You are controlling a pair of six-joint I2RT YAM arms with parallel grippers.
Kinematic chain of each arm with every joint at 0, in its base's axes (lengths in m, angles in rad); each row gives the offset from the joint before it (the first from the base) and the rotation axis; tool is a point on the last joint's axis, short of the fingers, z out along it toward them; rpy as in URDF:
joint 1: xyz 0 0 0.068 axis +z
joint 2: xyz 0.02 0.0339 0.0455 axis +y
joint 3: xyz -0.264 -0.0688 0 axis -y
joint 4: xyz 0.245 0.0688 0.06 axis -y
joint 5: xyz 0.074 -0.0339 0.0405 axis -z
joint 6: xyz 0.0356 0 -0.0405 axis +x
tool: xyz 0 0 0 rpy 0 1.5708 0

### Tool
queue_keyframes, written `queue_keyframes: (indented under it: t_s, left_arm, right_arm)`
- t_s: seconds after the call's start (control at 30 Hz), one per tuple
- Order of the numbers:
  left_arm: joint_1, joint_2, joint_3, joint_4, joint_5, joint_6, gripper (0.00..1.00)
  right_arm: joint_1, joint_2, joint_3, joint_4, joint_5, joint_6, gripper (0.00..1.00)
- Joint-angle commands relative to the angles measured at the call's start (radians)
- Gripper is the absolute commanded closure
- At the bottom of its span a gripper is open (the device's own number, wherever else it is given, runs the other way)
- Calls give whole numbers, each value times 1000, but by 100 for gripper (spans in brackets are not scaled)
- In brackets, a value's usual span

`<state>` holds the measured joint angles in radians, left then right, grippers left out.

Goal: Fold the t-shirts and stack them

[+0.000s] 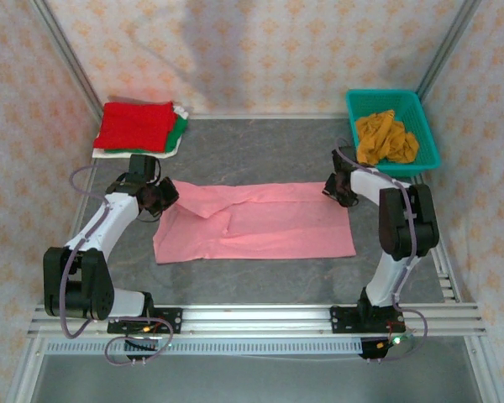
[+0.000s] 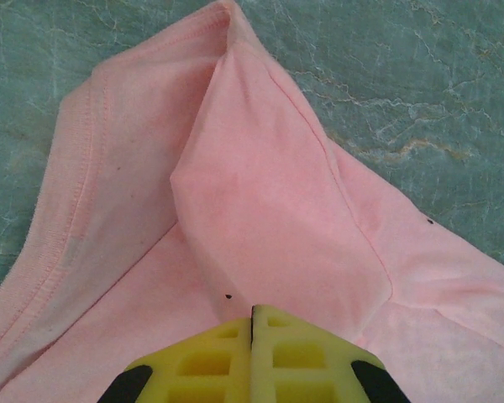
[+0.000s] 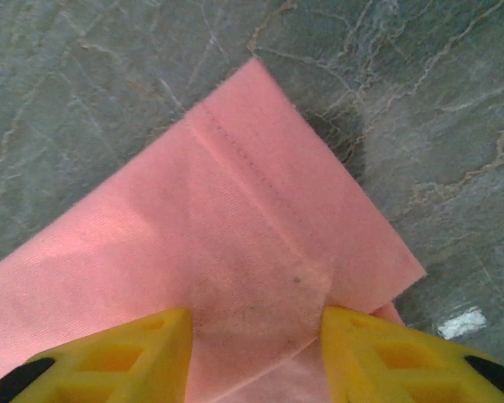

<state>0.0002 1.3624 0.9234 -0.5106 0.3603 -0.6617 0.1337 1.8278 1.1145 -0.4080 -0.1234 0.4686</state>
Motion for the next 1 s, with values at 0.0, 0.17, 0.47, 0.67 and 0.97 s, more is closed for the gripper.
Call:
queue_keyframes:
  t_s: [0.0,0.17,0.47,0.67,0.97]
  left_arm:
    - [4,6,2,13,8,2,100]
    - [4,7,-2,16,10,0,100]
    - [5,-16,24,-1,8,-10,100]
    - [5,-41,59,-43,34,-16,100]
    - [5,-52,85,-77,26,-10,100]
  right_arm:
    - [-6,24,-19,30,7,23,56]
    - [-8,17,-30,43,20,25,69]
    - [-8,-50,-20,10,69,11,94]
    - [-8,-76,-17,-23,88,-3,97]
    - [-9,-104,-15,-55,116,-21,82]
